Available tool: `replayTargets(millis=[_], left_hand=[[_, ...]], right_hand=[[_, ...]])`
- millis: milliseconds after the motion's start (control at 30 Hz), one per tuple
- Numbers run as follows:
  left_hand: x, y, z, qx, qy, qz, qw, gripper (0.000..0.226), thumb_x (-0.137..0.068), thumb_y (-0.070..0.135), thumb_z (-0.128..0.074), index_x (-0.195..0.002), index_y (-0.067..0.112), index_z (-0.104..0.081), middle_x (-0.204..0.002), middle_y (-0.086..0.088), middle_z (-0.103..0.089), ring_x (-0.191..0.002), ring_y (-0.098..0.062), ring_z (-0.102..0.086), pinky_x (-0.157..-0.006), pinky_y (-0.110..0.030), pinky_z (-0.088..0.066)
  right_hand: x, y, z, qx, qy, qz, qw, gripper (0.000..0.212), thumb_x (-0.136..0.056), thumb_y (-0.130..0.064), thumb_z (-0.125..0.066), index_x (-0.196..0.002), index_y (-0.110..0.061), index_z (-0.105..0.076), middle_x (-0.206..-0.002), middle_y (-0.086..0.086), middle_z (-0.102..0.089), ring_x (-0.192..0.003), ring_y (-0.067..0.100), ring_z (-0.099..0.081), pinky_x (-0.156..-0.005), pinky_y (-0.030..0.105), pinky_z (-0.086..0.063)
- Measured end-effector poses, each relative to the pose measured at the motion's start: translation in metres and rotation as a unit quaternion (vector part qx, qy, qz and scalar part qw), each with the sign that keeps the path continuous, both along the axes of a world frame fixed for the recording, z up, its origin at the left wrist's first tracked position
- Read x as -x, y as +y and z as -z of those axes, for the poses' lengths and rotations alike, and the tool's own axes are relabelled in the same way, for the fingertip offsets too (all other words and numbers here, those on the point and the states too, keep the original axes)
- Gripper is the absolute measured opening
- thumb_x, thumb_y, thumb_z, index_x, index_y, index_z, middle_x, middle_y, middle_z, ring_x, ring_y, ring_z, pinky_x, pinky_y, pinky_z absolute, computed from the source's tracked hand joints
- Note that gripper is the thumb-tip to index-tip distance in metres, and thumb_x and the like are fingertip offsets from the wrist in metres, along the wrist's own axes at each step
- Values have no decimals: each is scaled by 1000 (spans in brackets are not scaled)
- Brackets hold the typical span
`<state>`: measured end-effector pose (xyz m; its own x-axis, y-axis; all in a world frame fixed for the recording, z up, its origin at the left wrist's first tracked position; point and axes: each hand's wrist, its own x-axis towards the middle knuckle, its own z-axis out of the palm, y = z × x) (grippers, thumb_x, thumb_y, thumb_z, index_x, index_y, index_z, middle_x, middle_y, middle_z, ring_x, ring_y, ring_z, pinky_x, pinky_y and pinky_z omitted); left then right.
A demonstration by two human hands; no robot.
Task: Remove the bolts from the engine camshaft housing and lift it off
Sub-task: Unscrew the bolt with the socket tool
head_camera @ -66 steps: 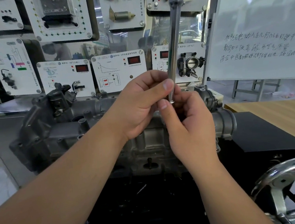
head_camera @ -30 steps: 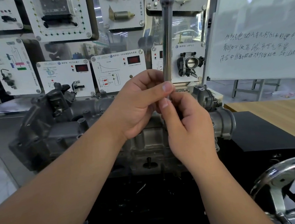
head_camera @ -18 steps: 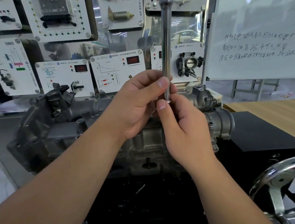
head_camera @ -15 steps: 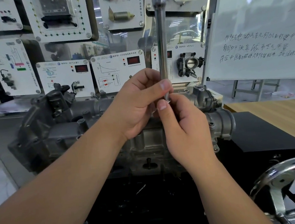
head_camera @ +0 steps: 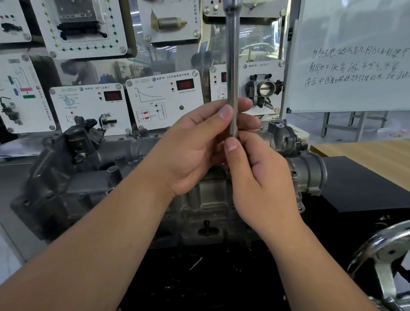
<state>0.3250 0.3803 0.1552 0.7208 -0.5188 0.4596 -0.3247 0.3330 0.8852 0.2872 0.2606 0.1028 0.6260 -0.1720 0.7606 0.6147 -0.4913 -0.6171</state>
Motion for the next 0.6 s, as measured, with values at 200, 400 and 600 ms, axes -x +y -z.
replayTargets(millis=[200,400,600], left_hand=[[-2,-2,1,24,4,-9,1000,25,-90,18,-58,-81,27,-80,-77,4,-72,-78,-7,-68,-82,-28,-54],[-4,-3,2,41,-9,-25,999,23,-89,20,-59,-77,26,-78,-76,4,-71,-75,-11,-63,-82,-35,-43],[-2,-2,1,16,-10,-17,1000,30,-94,24,-52,-91,28,-81,-87,2,-75,-83,-11,-67,-86,-36,-47]], right_hand=[[-1,1,2,-15,25,0,1000,53,-88,-68,-44,-132,-38,-52,-96,-34,-64,-99,3,-66,-86,44,-55],[0,-1,1,4,9,9,1000,36,-97,-53,-44,-116,-29,-64,-87,-16,-70,-82,7,-64,-72,40,-53],[1,-2,-2,3,12,-5,1000,23,-98,-49,-38,-88,-35,-53,-69,-19,-60,-66,10,-57,-61,37,-46]])
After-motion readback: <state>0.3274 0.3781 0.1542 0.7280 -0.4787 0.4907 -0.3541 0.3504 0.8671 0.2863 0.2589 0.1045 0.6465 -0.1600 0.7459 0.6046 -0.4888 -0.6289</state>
